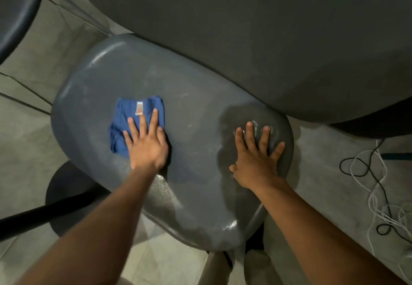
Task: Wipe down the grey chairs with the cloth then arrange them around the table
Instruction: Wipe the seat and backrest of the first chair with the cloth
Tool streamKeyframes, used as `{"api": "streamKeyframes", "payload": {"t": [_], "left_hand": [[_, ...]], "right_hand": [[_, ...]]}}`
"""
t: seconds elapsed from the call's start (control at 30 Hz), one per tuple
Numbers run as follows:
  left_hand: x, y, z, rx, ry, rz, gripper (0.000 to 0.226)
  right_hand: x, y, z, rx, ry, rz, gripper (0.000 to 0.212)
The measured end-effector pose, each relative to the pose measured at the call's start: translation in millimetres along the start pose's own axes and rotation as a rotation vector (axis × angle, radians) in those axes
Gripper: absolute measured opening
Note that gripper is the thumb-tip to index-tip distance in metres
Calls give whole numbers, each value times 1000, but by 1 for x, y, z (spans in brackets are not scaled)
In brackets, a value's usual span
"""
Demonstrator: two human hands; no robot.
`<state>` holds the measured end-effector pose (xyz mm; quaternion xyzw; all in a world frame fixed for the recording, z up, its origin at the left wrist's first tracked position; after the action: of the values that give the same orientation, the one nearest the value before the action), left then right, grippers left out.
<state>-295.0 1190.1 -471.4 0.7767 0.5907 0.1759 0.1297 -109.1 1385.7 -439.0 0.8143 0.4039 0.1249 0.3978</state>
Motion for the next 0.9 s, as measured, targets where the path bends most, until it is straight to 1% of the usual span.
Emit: {"api": "streamKeyframes", "payload": {"t": [0.03, 0.1, 0.2, 0.27, 0.3, 0.33, 0.37, 0.43, 0.5, 0.57, 0.63, 0.7, 0.77, 0.83, 0.9], "left_hand": [[6, 16, 6, -2, 25, -3, 55], [15, 56, 19, -47, 36, 61, 60], [14, 116, 33, -147, -3, 271, 56], [1, 132, 33, -167, -21, 404, 52], [-6, 130, 31, -156, -42, 441, 51], [-12, 123, 29, -137, -67, 439, 51], [-16, 115, 28, -110, -91, 395, 53], [-10, 99, 27, -70, -92, 233, 57], [11, 84, 32, -54, -37, 104, 56], [45, 67, 35, -47, 11, 90, 55], [90, 53, 37, -60, 19, 179, 55], [142, 52, 39, -77, -2, 317, 55], [184, 70, 44, -83, -12, 470, 56], [200, 101, 49, -112, 28, 618, 57], [187, 134, 52, -143, 44, 752, 56]], "right_hand": [[1, 2, -1, 5, -5, -7, 98], [3, 7, -4, 35, -13, -29, 96], [11, 18, -5, 98, -5, -89, 88], [20, 27, -3, 145, -12, -137, 80], [26, 31, -1, 186, -40, -152, 77], [34, 36, 0, 233, -87, -157, 74], [42, 39, 3, 279, -144, -152, 71], [59, 46, 11, 336, -263, -121, 70], [72, 51, 20, 359, -410, -93, 72], [76, 54, 27, 366, -573, -77, 74], [74, 56, 29, 378, -671, -71, 76], [72, 56, 31, 402, -708, -58, 78], [72, 54, 32, 415, -740, -41, 78], [74, 53, 33, 430, -772, -28, 75], [76, 53, 34, 416, -785, -22, 74]]}}
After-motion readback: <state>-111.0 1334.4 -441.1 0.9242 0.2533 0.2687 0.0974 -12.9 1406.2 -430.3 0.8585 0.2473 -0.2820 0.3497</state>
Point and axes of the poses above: each hand's wrist, its own y-axis away from the middle knuckle, its own z-axis out of the palm, x = y × z, the point moved 5 cm from there along -y, towards the middle knuckle, and after that the axes turned 2 degrees about -x, right-handed, at the moved point
